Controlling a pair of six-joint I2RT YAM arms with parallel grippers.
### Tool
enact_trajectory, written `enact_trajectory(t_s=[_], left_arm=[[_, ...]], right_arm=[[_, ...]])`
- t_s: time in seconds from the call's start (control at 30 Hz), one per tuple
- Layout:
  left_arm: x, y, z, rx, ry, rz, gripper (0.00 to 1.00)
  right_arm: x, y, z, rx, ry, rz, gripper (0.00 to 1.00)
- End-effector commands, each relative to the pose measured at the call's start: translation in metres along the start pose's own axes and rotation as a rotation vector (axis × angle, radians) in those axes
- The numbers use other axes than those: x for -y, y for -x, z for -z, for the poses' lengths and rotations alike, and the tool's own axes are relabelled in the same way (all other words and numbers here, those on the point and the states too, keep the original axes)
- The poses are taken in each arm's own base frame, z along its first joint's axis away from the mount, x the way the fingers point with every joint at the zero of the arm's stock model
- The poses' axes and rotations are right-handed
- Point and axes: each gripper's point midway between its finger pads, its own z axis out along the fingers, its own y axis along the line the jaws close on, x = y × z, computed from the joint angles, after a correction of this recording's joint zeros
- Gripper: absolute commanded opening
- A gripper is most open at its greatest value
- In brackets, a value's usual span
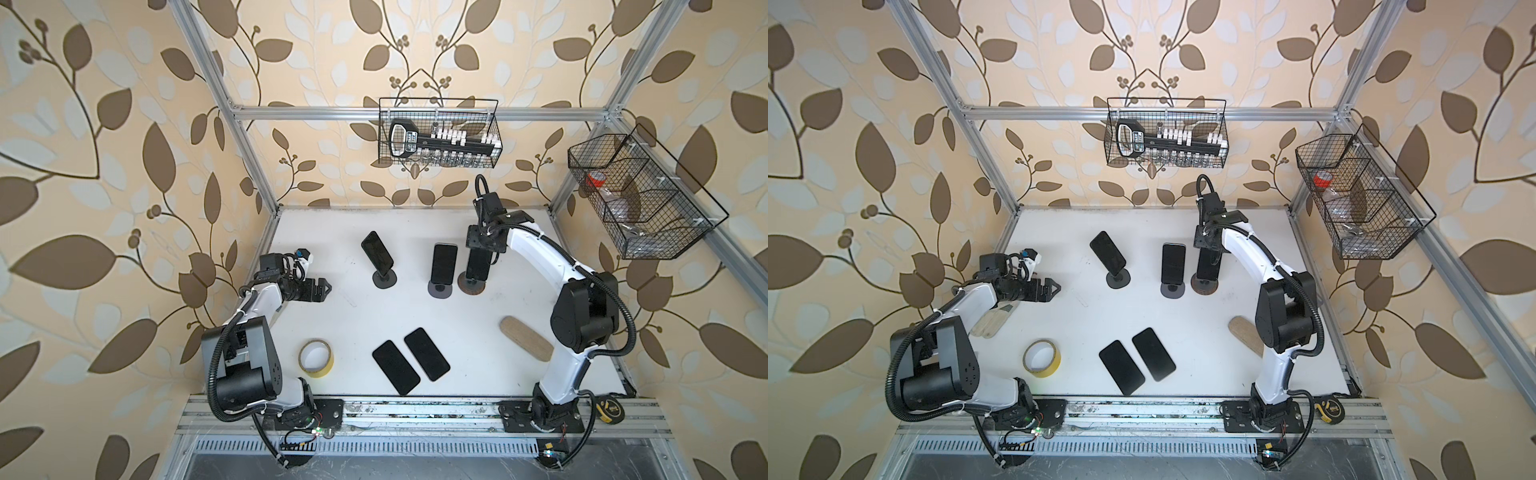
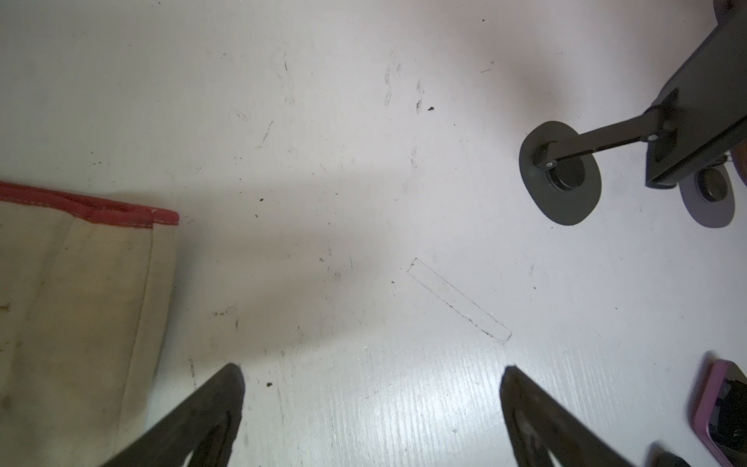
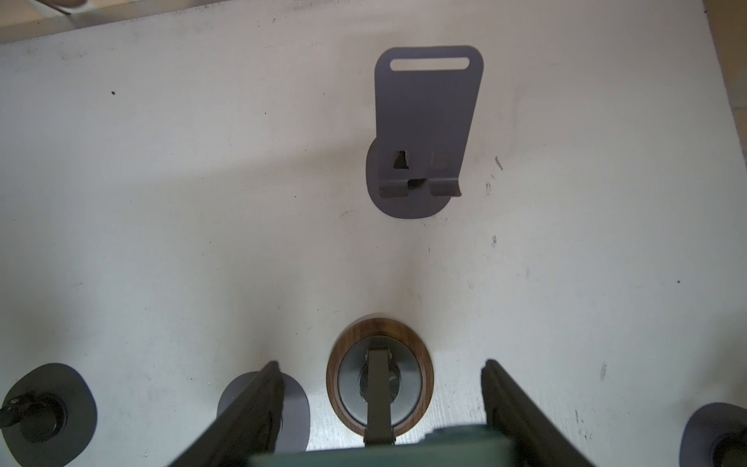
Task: Remove the phone from the phone stand
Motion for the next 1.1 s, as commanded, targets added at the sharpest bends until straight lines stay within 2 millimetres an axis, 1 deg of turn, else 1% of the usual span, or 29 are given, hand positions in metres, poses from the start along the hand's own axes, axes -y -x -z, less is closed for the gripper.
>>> enact_trajectory(t_s=[0.0, 0.17, 0.47, 0.7, 0.9, 1.07], left_arm=[[0.005, 0.013, 0.006, 0.027, -0.028, -0.036, 0.99], [0.005, 0.013, 0.005, 0.026, -0.028, -0.035, 0.99], [0.005, 0.013, 0.006, 0.028, -0.028, -0.036, 0.99], [0.005, 0.013, 0.005, 0.026, -0.028, -0.036, 0.99], [0.005, 0.013, 0.006, 0.028, -0.028, -0.037, 0.99], [0.005, 0.013, 0.005, 0.026, -0.029, -0.035, 0.99]], right_arm=[[0.003, -0.004, 0.002, -0.009, -0.025, 0.023, 0.66], [0.003, 0.002, 0.013, 0.012, -0.012, 0.024, 0.65], [0.011, 0.014, 0.037, 0.062, -0.031, 0.031, 0.65], [0.012, 0.022, 0.052, 0.095, -0.016, 0.029, 0.64], [0.015, 0.023, 0.065, 0.108, -0.013, 0.036, 0.63], [0.021, 0.02, 0.086, 0.128, -0.003, 0.047, 0.63]])
